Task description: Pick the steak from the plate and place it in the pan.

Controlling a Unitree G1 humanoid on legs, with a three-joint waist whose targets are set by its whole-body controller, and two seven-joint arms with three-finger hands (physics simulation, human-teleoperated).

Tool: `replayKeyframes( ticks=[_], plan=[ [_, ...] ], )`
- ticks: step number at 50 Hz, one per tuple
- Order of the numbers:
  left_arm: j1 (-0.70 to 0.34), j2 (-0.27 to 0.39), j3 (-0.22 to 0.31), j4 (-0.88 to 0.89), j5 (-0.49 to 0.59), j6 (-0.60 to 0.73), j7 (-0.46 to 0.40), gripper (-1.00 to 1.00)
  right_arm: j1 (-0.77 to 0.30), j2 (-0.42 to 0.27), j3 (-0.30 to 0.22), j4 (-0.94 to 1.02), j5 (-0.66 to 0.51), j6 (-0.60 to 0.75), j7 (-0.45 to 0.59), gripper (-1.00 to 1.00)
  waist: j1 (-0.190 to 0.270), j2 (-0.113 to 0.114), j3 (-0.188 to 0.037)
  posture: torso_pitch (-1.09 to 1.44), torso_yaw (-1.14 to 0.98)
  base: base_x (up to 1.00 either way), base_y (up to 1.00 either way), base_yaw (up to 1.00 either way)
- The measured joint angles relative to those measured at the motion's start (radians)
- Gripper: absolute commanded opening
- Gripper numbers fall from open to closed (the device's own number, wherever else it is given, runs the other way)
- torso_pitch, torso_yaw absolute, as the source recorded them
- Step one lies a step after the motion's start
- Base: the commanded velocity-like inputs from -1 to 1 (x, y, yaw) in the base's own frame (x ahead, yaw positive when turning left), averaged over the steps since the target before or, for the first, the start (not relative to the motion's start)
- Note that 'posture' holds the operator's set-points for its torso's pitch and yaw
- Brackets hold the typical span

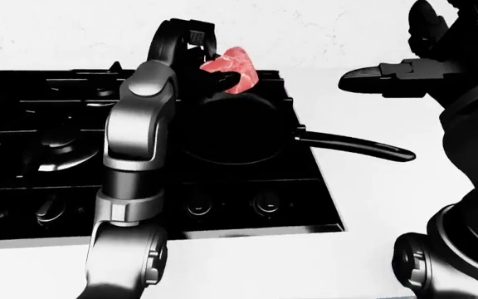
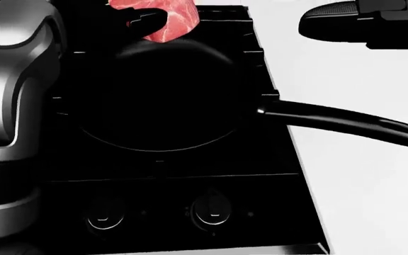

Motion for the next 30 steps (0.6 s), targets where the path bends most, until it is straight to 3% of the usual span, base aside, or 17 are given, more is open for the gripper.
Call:
replayKeyframes(
  ticks=[15,30],
  plan=[
    [0.041,0.02,-0.013,-0.044,0.041,0.014,-0.073,-1.0,0.009,-0.007,-0.008,0.002,0.004,-0.004,0.0,1.0,0.005,0.003,0.003,0.0,0.0,0.0,0.0,0.0],
    [0.118,-0.01,-0.027,-0.048,0.099,-0.024,-0.12,-1.0,0.005,-0.01,-0.007,-0.003,0.008,-0.001,0.0,1.0,0.002,0.008,-0.004,0.0,0.0,0.0,0.0,0.0]
  ],
)
